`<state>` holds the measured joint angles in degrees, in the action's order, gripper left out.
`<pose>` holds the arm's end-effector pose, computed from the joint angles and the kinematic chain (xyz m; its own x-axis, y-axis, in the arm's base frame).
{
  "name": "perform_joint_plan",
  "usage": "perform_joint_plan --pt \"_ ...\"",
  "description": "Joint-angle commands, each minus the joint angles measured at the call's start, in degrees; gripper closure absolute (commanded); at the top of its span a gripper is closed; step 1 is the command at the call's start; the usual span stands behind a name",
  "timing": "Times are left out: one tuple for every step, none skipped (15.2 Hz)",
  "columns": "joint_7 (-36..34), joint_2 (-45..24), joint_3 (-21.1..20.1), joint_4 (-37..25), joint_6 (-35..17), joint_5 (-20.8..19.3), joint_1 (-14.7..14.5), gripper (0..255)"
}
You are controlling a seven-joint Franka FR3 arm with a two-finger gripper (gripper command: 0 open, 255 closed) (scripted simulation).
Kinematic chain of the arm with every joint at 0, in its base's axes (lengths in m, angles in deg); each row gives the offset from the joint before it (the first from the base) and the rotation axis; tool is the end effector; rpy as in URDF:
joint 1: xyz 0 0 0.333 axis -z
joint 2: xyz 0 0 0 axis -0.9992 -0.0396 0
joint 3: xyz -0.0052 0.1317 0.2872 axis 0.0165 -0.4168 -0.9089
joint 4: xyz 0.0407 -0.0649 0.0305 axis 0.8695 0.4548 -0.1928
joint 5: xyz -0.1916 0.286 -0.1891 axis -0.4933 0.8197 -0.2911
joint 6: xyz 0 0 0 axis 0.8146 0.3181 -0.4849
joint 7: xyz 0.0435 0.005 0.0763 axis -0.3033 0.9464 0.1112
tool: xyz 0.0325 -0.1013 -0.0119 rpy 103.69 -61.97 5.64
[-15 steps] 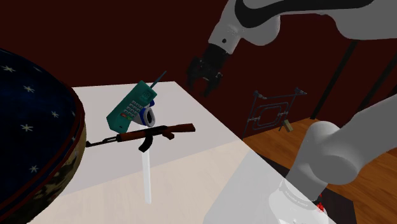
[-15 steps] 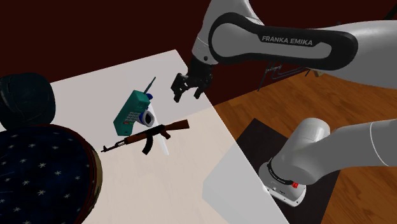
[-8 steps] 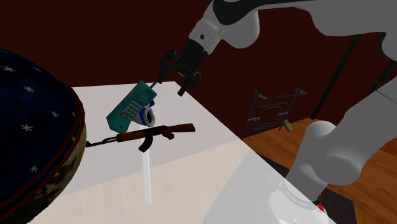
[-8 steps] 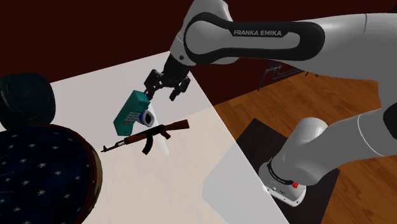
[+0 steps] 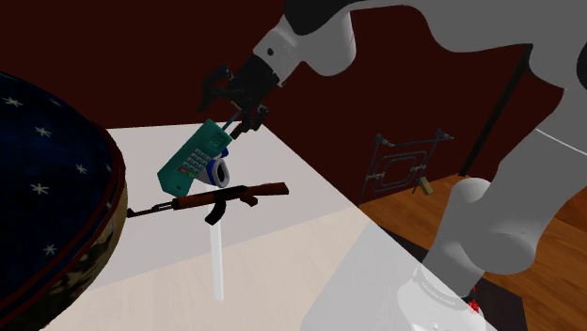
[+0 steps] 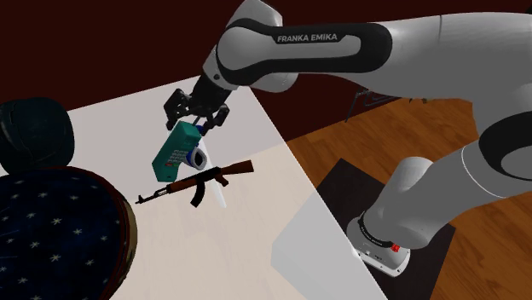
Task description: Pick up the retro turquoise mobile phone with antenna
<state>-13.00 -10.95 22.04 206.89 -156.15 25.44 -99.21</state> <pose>0.4903 0.1730 0.5574 0.9338 -0.3566 0.0288 -0.2442 -0.6943 -0.6770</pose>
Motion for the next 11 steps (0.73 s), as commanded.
perform_joint_plan --pt "1.02 -0.15 -0.11 1.26 -1.33 0.90 -0.25 0" --pt "1.57 -0.31 -0.12 1.80 -1.89 1.29 -0.35 0" --pt "2.13 -0.47 -0.13 2.33 -2.45 1.69 -0.44 0" --pt "3.02 -0.75 -0.15 3.14 -3.33 2.34 -0.60 0" --pt "3.02 -0.75 -0.15 3.14 -3.33 2.34 -0.60 0" --pt "3.02 -0.75 -0.15 3.15 -3.33 2.33 -0.60 0" --pt "3.00 -0.54 -0.16 3.34 -3.32 2.34 -0.60 255" --pt "3.01 -0.51 -0.16 3.39 -3.33 2.35 -0.61 255" --pt "3.01 -0.49 -0.16 3.39 -3.31 2.35 -0.60 255" --pt "3.01 -0.47 -0.15 3.40 -3.30 2.35 -0.60 255" --pt "3.00 -0.48 -0.15 3.39 -3.30 2.34 -0.60 255"
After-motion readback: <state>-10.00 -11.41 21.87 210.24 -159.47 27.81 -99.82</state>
